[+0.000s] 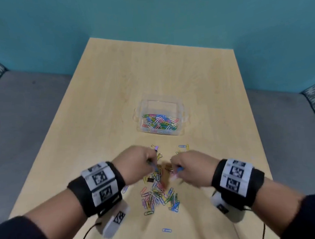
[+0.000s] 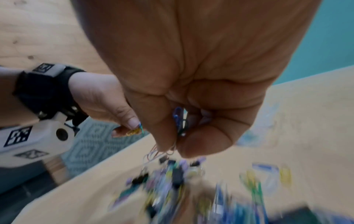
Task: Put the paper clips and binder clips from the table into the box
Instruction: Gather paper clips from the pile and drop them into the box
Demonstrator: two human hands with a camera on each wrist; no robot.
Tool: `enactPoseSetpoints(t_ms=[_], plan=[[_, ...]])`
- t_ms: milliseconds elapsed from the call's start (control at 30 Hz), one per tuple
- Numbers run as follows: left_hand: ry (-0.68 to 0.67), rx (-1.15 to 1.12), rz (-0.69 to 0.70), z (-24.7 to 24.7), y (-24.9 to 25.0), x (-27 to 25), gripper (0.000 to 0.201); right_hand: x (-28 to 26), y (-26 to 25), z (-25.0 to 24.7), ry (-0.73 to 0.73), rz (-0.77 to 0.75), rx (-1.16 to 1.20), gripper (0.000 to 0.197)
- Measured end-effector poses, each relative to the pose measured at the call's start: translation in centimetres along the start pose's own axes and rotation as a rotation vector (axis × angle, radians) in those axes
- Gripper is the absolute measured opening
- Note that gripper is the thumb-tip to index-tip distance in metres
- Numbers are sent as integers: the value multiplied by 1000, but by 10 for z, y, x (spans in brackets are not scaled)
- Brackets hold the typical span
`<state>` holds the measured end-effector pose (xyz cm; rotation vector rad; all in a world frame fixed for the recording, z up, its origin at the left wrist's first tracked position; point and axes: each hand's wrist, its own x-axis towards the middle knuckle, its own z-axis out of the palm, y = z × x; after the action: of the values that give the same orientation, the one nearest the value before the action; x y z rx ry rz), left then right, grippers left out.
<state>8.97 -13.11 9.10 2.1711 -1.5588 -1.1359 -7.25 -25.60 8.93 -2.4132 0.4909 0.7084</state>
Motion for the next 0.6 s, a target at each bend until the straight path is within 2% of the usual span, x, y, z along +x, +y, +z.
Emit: enactPoseSetpoints(t_ms=[67,200,300,367,467,600], plan=[[105,-16,-5,-28,4,22,8,12,5,-31,78,34,29,5],[260,63,-38,-66,9,70,11,49,13,-87,240,90,-58,6],[313,178,-63,-73,12,97,11,75,16,-106,290,160,-90,8],[299,173,-84,-70,13,105,16,84,16,-110,284,181,-68,10],[319,101,-105,-64,5,97,31,76,26,-109,316,212,27,34],[432,11,-108,-46,-18,48,26,34,59,-76,428,224,60,29]])
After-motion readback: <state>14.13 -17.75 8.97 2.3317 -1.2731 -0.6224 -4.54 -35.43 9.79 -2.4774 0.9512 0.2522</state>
